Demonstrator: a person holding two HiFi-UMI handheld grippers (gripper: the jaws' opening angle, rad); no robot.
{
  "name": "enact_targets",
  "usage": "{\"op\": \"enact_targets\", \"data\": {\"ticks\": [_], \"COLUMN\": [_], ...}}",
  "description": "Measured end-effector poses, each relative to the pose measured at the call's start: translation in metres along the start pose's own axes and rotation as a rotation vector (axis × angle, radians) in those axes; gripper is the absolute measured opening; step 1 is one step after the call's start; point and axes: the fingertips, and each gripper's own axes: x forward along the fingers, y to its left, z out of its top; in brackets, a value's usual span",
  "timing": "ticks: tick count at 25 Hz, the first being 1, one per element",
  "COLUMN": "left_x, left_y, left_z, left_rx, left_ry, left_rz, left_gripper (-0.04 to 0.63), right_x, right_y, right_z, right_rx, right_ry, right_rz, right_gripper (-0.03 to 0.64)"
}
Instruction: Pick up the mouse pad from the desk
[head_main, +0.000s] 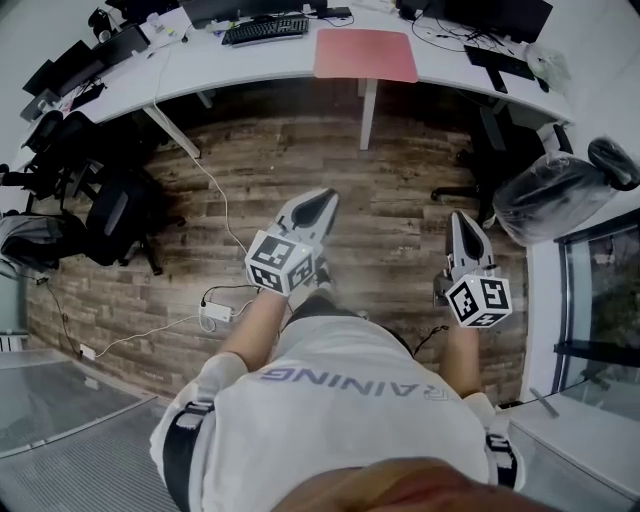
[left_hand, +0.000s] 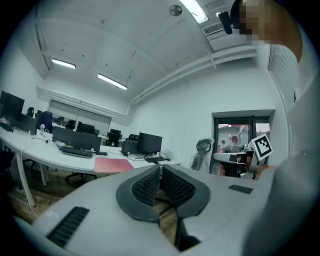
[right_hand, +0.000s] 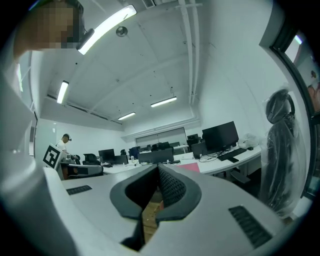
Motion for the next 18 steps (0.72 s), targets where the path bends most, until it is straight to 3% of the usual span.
{"op": "enact_targets", "data": {"ticks": [9, 18], "left_x": [0.0, 0.026], "left_y": [0.025, 0.069], "left_z": [0.001, 0.008], "left_rx": [-0.019, -0.044], "left_ry": [0.011, 0.001], "left_rz": [0.02, 0.004], "left_gripper": [0.044, 0.043], "right_x": [0.025, 0.076], "right_y": [0.005, 0.005], "right_z": [-0.009, -0.009], "right_rx": [0.063, 0.061], "right_ry": [0.035, 0.072], "right_rz": [0.019, 0.035], "right_gripper": [0.021, 0.021]}}
